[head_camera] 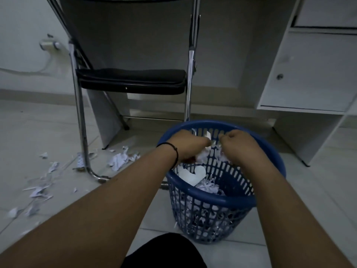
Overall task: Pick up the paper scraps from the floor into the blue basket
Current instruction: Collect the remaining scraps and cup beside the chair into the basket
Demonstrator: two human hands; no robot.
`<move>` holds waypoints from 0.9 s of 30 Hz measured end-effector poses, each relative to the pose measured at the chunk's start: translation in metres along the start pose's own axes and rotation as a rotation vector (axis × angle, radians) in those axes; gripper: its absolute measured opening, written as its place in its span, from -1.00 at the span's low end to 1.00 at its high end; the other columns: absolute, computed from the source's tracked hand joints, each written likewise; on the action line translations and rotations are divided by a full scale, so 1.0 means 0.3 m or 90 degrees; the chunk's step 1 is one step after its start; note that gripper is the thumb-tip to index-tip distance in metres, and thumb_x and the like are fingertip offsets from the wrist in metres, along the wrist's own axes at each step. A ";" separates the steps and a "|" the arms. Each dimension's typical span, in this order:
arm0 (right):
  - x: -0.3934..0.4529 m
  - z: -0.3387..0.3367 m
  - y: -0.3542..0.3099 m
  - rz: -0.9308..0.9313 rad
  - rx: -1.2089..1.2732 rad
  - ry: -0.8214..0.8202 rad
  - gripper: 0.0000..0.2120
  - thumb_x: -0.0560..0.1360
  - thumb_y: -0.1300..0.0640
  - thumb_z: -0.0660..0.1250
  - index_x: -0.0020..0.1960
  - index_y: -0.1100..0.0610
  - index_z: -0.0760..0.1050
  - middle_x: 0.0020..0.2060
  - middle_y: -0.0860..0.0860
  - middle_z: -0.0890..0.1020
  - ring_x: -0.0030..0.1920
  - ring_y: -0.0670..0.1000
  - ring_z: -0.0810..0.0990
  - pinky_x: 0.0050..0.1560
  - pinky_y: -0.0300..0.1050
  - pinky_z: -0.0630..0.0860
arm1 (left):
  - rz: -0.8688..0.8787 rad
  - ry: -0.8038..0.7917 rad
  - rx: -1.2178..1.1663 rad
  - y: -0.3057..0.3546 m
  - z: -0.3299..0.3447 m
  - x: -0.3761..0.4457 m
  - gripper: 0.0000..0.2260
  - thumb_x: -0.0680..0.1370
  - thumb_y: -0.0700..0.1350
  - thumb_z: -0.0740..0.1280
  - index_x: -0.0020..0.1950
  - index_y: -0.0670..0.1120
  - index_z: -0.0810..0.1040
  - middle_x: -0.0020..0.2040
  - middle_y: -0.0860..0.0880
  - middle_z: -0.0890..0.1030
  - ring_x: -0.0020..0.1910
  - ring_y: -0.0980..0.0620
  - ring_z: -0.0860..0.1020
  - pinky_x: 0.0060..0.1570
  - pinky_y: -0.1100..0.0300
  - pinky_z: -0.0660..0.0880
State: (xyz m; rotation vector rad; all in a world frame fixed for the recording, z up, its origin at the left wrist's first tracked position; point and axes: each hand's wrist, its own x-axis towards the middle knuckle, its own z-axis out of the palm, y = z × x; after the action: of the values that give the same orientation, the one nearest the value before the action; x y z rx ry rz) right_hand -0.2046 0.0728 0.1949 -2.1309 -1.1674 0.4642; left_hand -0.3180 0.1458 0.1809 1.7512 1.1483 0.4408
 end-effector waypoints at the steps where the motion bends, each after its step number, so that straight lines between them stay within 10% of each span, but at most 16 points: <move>1: 0.001 -0.001 -0.011 0.013 -0.014 -0.026 -0.66 0.60 -0.01 0.07 0.12 0.23 0.45 0.02 0.13 0.52 -0.10 0.09 0.51 -0.07 -0.11 0.46 | -0.027 -0.031 -0.022 -0.009 -0.006 0.001 -0.75 0.46 0.10 0.33 -0.10 -0.09 0.51 -0.25 -0.06 0.51 -0.33 0.00 0.54 -0.30 0.13 0.53; 7: -0.013 0.027 -0.059 0.021 -0.097 -0.122 -0.44 0.61 -0.16 -0.08 0.47 0.17 0.17 0.45 0.19 0.25 0.34 0.18 0.34 0.26 -0.03 0.29 | 0.067 0.046 0.079 -0.061 -0.060 0.003 -0.86 0.51 -0.11 0.31 -0.17 -0.18 0.54 -0.22 -0.13 0.54 -0.26 -0.01 0.48 -0.30 0.22 0.43; 11: -0.024 0.051 -0.092 0.010 -0.202 -0.095 -0.47 0.62 -0.12 -0.05 0.41 0.21 0.28 0.38 0.20 0.37 0.26 0.18 0.42 0.15 -0.07 0.35 | 0.109 0.115 -0.035 -0.083 -0.105 -0.004 -0.86 0.42 -0.27 0.36 -0.17 -0.04 0.48 -0.10 -0.15 0.63 -0.12 -0.10 0.62 -0.11 0.04 0.61; 16: -0.053 0.124 -0.187 -0.163 -0.069 0.052 -0.68 0.58 0.00 0.16 0.18 0.17 0.50 0.01 0.09 0.62 -0.36 -0.15 0.36 -0.38 -0.26 0.28 | 0.121 0.241 -0.153 -0.179 -0.320 -0.023 -0.86 0.51 -0.24 0.25 -0.23 -0.07 0.46 -0.25 -0.09 0.57 -0.27 -0.02 0.59 -0.33 0.18 0.56; 22: -0.074 0.428 -0.380 -0.348 0.057 0.083 -0.83 0.57 0.19 0.18 0.05 0.16 0.54 -0.06 0.06 0.57 -0.19 -0.06 0.41 -0.26 -0.27 0.28 | -0.022 0.381 -0.176 -0.503 -0.560 -0.031 -0.88 0.51 -0.25 0.22 -0.18 -0.20 0.51 -0.24 -0.20 0.55 -0.27 -0.09 0.55 -0.26 0.13 0.47; 27: 0.029 0.785 -0.347 -0.219 -0.022 -0.102 -0.84 0.54 0.23 0.17 0.04 0.19 0.50 -0.03 0.10 0.57 -0.24 -0.03 0.47 -0.28 -0.27 0.29 | -0.116 0.384 -0.092 -0.787 -0.636 0.016 -0.87 0.46 -0.19 0.28 -0.28 -0.12 0.56 -0.22 -0.18 0.63 -0.20 -0.13 0.58 -0.12 0.04 0.55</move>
State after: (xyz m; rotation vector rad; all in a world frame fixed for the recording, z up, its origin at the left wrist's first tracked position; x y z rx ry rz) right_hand -0.4002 0.2090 0.0969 -1.8932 -1.6068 0.4646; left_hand -0.5698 0.2717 0.0675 1.4040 1.6317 0.9547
